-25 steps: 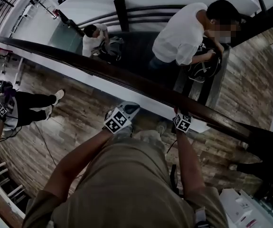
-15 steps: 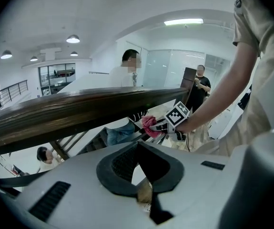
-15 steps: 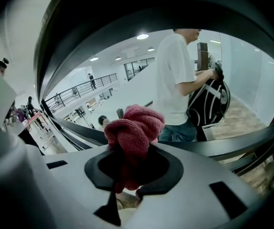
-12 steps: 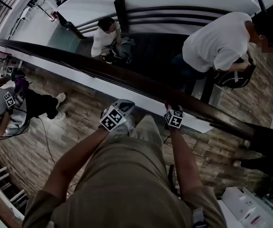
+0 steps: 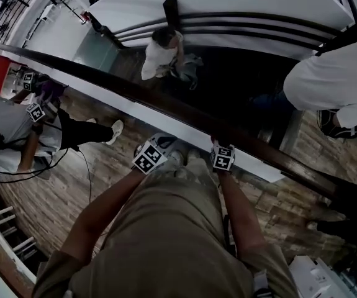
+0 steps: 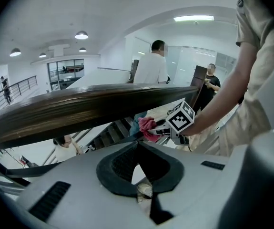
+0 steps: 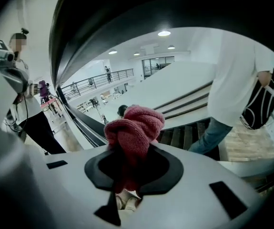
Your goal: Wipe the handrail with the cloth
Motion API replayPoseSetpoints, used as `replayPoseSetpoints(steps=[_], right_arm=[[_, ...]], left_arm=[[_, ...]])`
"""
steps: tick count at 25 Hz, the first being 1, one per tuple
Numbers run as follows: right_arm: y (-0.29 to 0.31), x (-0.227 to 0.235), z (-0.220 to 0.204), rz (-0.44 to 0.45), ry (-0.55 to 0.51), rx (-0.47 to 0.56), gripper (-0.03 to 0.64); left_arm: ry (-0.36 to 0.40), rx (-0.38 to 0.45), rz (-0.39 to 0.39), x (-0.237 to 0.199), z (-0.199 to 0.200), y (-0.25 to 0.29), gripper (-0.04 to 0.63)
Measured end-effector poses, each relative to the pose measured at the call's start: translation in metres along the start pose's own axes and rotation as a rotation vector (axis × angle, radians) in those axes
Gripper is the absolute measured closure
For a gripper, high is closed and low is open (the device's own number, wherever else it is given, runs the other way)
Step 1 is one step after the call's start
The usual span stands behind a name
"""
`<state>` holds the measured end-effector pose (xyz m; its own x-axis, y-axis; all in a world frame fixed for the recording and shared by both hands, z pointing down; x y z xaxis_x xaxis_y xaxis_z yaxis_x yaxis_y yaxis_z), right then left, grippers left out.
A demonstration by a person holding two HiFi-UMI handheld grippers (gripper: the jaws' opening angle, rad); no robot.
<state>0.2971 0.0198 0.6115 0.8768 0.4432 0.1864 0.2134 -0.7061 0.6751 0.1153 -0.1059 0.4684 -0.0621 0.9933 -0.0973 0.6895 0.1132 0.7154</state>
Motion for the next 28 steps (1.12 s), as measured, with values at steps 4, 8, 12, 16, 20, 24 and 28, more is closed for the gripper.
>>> replayPoseSetpoints(steps=[4,8,12,16,20,24,28], right_arm=[[0.019,-0.024,0.018,0.080,-0.039,-0.024,0.528],[0.031,-0.059,0.029,0.142,-0.092,-0.046,0.528],[0.038,-0.083,0.033,0.145,-0.130,-0.072,0.528],[0.054,-0.111,0.046,0.151,-0.121,-0.099,0.528],[0.086,-0.156,0.067,0.129,-0.120,-0.110,0.528],[0.120,-0.205,0.076,0.085,-0.169,-0.142,0.528],[0.136,-0.235,0.079,0.021,-0.232,-0.163,0.528]], left_arm=[[-0.033,0.009,0.047,-0.018,0.000,-0.011,0.578],[-0.074,0.013,0.076,-0.041,-0.013,-0.033,0.578],[-0.084,0.013,0.062,-0.064,-0.034,-0.051,0.578],[-0.073,0.014,0.024,-0.098,-0.043,-0.057,0.578],[-0.048,0.012,-0.012,-0.153,-0.056,-0.075,0.578],[-0.058,0.010,-0.014,-0.217,-0.090,-0.104,0.578],[-0.061,0.050,-0.014,-0.268,-0.113,-0.135,0.578]])
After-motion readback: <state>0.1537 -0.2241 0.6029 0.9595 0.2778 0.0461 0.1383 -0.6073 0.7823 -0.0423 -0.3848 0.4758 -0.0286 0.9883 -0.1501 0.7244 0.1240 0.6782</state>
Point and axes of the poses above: the fingertips, and each gripper's own axes: y forward along the fingers, x to its right, z out of its top, the point moved 4 cm from there along -y, backward along the fingers, and after that the axes turned 5 degrees about z, right-handed, at the moved point
